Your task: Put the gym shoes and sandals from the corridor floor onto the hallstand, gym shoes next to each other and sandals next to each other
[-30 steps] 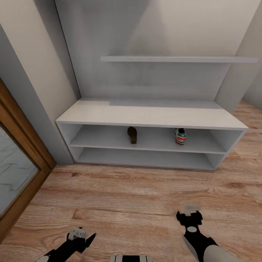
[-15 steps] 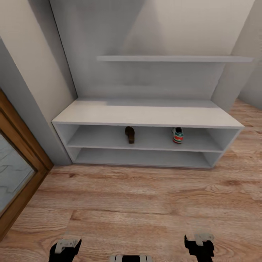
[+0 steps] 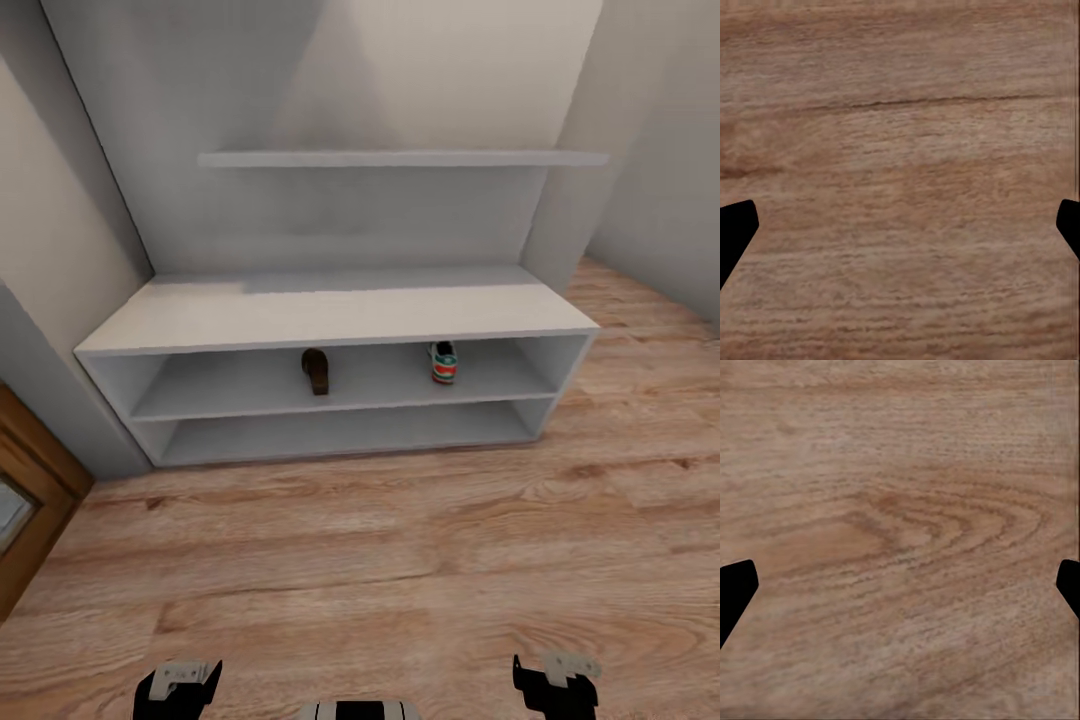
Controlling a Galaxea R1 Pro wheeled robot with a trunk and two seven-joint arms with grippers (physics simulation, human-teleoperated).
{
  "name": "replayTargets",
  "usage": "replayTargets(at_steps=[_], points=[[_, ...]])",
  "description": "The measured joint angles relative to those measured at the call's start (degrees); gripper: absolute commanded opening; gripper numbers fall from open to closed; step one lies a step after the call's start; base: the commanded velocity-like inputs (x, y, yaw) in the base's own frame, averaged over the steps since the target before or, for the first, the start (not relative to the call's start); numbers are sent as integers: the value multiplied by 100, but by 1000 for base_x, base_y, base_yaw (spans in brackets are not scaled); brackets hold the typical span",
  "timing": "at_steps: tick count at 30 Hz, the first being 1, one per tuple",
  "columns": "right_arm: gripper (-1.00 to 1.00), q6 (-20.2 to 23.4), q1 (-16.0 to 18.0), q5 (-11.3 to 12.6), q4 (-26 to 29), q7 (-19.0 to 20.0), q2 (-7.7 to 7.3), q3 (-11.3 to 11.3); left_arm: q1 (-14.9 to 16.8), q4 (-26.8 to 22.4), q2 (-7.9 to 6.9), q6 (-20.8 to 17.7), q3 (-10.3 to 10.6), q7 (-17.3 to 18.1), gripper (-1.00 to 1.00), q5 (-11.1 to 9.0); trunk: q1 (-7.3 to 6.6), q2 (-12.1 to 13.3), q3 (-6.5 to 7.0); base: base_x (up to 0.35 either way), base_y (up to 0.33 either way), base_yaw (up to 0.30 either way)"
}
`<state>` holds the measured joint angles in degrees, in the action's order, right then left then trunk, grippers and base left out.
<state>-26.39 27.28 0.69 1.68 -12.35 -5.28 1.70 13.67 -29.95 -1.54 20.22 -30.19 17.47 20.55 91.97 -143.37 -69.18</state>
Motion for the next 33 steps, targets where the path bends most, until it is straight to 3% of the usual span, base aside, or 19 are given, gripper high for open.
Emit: replayTargets(at_steps=[15, 24, 33], points=[[100, -141, -63, 57, 5, -1, -2, 0, -1, 243, 3, 85, 10, 3, 100, 13, -5, 3, 44, 0, 0, -300], [100, -224, -83, 85, 6, -3, -8, 0, 0, 286, 4, 244, 9, -2, 100, 17, -29, 14, 246, 0, 0, -300], [100, -235, -95, 196, 5, -10, -17, 0, 0, 296, 1, 281, 1, -3, 100, 9, -223, 368, 431, 0, 0, -300]])
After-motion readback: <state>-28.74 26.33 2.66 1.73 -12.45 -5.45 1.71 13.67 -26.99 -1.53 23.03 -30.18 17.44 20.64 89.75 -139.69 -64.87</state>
